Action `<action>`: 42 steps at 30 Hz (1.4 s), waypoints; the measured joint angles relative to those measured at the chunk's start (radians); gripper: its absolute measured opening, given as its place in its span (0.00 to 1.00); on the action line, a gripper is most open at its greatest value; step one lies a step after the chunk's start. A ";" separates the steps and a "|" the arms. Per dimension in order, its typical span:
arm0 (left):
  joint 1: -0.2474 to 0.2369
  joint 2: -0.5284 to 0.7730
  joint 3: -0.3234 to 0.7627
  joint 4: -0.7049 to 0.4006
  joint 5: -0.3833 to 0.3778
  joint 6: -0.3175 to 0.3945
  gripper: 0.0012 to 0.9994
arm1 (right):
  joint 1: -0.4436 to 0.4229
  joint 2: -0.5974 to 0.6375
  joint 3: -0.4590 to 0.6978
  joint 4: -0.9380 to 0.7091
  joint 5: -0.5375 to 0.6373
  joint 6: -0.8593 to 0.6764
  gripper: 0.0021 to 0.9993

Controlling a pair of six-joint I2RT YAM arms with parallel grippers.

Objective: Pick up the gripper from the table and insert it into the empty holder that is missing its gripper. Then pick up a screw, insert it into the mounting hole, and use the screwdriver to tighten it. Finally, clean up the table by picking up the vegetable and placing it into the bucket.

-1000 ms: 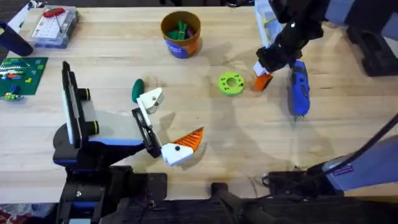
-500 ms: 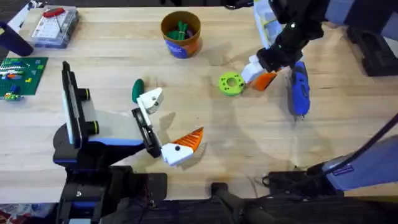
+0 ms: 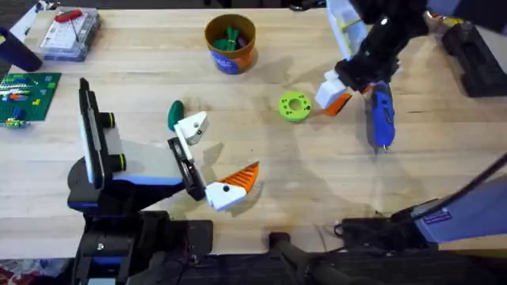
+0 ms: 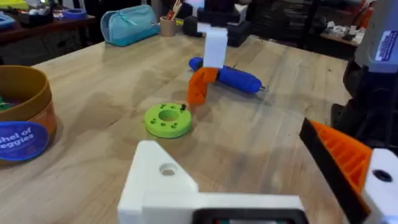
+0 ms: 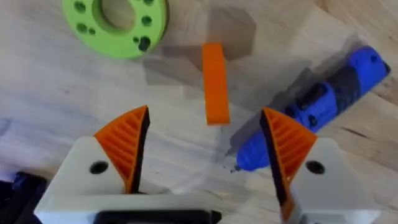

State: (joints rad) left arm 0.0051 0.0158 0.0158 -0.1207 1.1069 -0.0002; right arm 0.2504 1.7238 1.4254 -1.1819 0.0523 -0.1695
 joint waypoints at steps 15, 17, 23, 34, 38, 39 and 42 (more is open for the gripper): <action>0.000 0.000 0.000 0.000 0.000 0.000 0.99 | -0.029 -0.053 0.012 -0.029 0.002 -0.011 1.00; 0.000 0.000 0.000 0.000 0.000 0.000 0.99 | -0.038 -0.053 -0.010 -0.001 -0.007 -0.011 1.00; 0.000 0.000 0.000 0.000 0.000 0.000 0.99 | -0.046 -0.053 -0.076 0.064 -0.017 -0.011 1.00; 0.000 0.000 0.000 0.000 0.000 0.000 0.99 | -0.046 0.043 -0.081 0.089 -0.017 -0.022 0.96; 0.000 0.000 0.000 0.000 0.000 0.000 0.99 | -0.046 0.054 -0.082 0.121 -0.017 -0.028 0.79; 0.000 0.000 0.000 0.000 0.000 0.000 0.99 | -0.046 0.054 -0.082 0.122 -0.017 -0.033 0.75; 0.000 0.000 0.000 0.000 0.000 0.000 0.99 | -0.046 0.054 -0.082 0.122 -0.017 -0.037 0.60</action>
State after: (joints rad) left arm 0.0051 0.0158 0.0158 -0.1207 1.1069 -0.0002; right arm 0.2043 1.7779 1.3434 -1.0595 0.0349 -0.2069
